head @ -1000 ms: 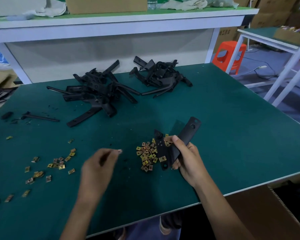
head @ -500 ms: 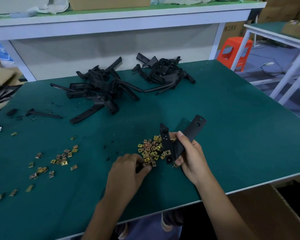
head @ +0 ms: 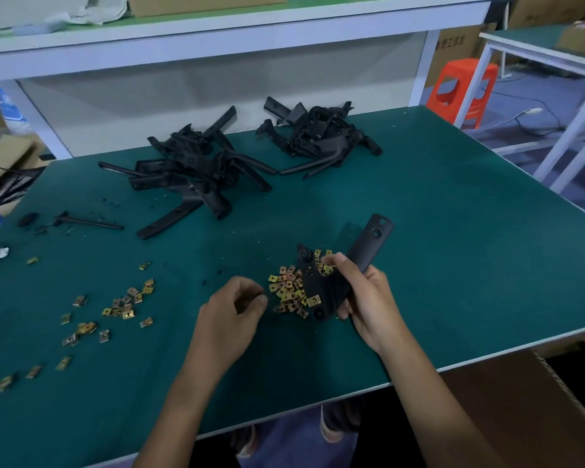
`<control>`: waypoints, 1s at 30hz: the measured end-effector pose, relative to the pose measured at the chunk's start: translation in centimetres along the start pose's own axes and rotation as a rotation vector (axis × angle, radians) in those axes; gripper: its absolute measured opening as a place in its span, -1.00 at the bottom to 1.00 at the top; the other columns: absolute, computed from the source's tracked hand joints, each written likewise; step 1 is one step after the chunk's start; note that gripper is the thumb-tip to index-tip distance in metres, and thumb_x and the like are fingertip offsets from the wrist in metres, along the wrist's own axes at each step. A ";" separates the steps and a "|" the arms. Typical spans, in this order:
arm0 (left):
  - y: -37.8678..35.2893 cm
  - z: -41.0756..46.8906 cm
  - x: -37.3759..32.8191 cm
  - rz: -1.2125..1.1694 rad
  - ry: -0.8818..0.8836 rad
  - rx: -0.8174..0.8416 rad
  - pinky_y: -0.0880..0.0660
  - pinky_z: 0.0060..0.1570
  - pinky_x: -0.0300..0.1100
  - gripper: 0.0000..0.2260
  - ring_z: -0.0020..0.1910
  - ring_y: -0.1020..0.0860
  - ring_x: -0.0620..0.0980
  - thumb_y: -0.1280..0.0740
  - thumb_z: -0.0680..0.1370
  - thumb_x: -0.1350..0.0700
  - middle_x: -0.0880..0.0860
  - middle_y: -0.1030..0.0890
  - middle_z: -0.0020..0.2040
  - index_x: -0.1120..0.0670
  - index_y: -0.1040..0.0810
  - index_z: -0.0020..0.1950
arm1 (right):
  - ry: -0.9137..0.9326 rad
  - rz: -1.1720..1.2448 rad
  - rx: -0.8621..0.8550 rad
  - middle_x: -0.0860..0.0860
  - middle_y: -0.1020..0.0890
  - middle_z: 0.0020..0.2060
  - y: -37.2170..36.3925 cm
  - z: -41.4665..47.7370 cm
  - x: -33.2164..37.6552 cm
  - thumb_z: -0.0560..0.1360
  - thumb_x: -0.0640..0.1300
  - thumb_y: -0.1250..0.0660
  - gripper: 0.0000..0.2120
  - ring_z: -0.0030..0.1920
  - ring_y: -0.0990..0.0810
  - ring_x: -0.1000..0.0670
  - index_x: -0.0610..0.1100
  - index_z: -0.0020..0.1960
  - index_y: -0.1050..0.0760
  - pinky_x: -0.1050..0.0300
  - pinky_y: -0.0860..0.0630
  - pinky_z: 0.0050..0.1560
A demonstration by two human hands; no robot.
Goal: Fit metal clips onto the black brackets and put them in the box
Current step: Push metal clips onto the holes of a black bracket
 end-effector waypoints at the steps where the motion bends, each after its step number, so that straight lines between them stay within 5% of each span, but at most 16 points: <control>1: 0.2 0.1 -0.1 -0.039 0.003 -0.016 -0.46 -0.06 -0.32 -0.88 -0.05 -0.58 -0.34 -0.42 0.56 0.10 -0.29 -0.65 -0.11 -0.12 -0.58 -0.10 | 0.003 -0.002 0.002 -0.02 -0.50 -0.48 0.0 0.0 0.0 0.56 0.11 -0.36 -0.70 -0.58 -0.37 0.00 -0.11 -0.02 -0.71 0.18 -0.27 -0.58; 4: 0.3 0.2 -0.9 -0.217 0.010 -0.033 -0.53 -0.02 -0.19 -0.88 -0.07 -0.62 -0.25 -0.42 0.56 0.14 -0.21 -0.68 -0.09 -0.11 -0.63 -0.07 | 0.016 -0.024 0.002 0.01 -0.51 -0.45 -0.1 -0.1 0.1 0.56 0.10 -0.36 -0.71 -0.56 -0.39 0.02 -0.10 -0.02 -0.71 0.18 -0.31 -0.58; 10: -0.8 -0.1 -2.9 -0.492 -0.004 0.019 -0.52 -0.18 -0.36 -0.80 -0.20 -0.56 -0.23 -0.35 0.62 0.20 -0.17 -0.66 -0.17 -0.09 -0.67 0.08 | 0.025 -0.053 0.009 -0.04 -0.53 -0.38 -0.3 -0.2 0.1 0.51 0.19 -0.39 -0.65 -0.53 -0.39 -0.01 -0.07 0.00 -0.72 0.16 -0.32 -0.58; 15: -1.1 -0.4 -3.7 -0.565 -0.006 0.024 -0.56 -0.17 -0.29 -0.85 -0.25 -0.57 -0.13 -0.33 0.62 0.28 -0.02 -0.64 -0.24 0.06 -0.65 0.03 | 0.038 -0.047 0.024 0.02 -0.54 -0.41 -0.5 -0.2 0.2 0.52 0.18 -0.38 -0.67 -0.53 -0.41 0.03 -0.06 0.00 -0.72 0.18 -0.33 -0.58; 19: -1.6 -0.6 -3.7 -0.696 0.035 0.050 -0.62 -0.01 -0.22 -0.85 -0.11 -0.65 -0.08 -0.36 0.58 0.29 0.05 -0.72 -0.11 0.10 -0.69 0.02 | 0.045 -0.040 0.029 0.02 -0.57 -0.41 -0.5 -0.2 0.2 0.53 0.17 -0.38 -0.68 -0.54 -0.41 0.03 -0.06 -0.01 -0.72 0.19 -0.33 -0.59; 30: -3.3 -1.0 -3.1 -0.857 0.194 0.049 -0.59 -0.23 -0.26 -0.82 -0.22 -0.65 -0.07 -0.43 0.53 0.29 0.09 -0.70 -0.19 0.03 -0.74 -0.15 | 0.043 -0.048 0.026 -0.01 -0.60 -0.34 -0.4 0.0 -0.1 0.50 0.21 -0.40 -0.64 -0.52 -0.43 0.02 -0.08 0.00 -0.71 0.18 -0.33 -0.59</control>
Point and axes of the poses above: each hand's wrist, its own z-axis towards the middle knuckle, its own y-axis out of the back of the hand, x = y × z, the point moved 9 cm from there along z, towards the middle knuckle
